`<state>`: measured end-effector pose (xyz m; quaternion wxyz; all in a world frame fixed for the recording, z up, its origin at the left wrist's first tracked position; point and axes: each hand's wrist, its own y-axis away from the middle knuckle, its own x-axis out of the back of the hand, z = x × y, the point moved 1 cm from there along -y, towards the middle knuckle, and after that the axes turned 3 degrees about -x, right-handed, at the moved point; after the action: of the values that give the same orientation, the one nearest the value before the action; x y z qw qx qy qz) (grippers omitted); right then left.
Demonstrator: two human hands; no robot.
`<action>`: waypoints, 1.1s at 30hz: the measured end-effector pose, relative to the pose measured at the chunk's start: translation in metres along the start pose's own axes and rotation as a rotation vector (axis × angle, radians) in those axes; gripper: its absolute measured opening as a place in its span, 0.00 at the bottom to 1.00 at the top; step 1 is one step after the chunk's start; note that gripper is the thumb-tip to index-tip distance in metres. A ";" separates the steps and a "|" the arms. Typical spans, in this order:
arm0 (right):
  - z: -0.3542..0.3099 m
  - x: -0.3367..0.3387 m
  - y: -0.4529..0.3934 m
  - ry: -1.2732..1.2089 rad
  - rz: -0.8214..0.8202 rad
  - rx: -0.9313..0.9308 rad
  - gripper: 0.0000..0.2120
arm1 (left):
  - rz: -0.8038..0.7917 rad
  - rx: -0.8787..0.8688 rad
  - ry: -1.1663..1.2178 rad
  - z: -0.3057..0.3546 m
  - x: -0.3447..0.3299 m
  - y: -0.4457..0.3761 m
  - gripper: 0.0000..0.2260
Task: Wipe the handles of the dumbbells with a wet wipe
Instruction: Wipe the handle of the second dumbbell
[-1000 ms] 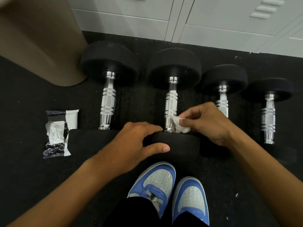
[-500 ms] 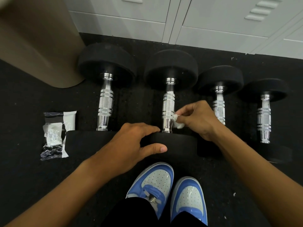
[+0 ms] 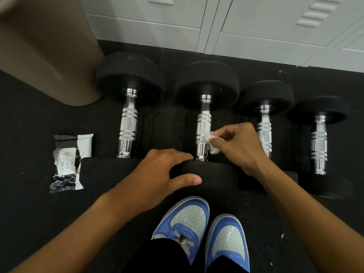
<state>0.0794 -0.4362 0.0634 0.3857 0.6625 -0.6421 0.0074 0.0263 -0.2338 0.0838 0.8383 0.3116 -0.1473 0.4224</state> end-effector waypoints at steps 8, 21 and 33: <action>-0.013 0.003 -0.013 0.057 0.097 0.056 0.03 | 0.005 -0.009 -0.001 0.003 0.000 0.000 0.33; -0.010 0.000 -0.031 0.064 0.128 -0.005 0.02 | 0.014 -0.027 0.009 0.006 0.001 0.000 0.32; -0.032 0.003 -0.044 0.041 0.269 0.067 0.03 | 0.015 -0.026 -0.016 0.005 0.000 0.000 0.33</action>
<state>0.1327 -0.4279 0.0656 0.3719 0.5826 -0.7166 0.0940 0.0267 -0.2368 0.0877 0.8378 0.3030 -0.1621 0.4242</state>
